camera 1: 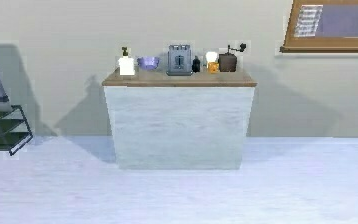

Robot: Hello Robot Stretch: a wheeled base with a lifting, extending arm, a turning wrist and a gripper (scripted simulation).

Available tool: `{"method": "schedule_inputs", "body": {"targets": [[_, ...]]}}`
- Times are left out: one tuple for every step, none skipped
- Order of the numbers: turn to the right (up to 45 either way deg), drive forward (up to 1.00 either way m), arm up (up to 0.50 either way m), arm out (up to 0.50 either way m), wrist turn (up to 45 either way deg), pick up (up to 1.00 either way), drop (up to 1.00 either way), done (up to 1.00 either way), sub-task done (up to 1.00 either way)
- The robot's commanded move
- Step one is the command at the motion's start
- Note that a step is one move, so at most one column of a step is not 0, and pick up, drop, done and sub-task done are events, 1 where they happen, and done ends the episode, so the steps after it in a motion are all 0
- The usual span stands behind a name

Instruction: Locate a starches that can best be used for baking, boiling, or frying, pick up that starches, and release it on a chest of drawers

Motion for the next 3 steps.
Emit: {"method": "schedule_inputs", "body": {"targets": [[-45.0, 0.00, 0.00, 0.00, 0.0, 0.00, 0.00, 0.00, 0.00], [-42.0, 0.00, 0.00, 0.00, 0.0, 0.00, 0.00, 0.00, 0.00], [-3.0, 0.00, 0.00, 0.00, 0.0, 0.00, 0.00, 0.00, 0.00]]}}
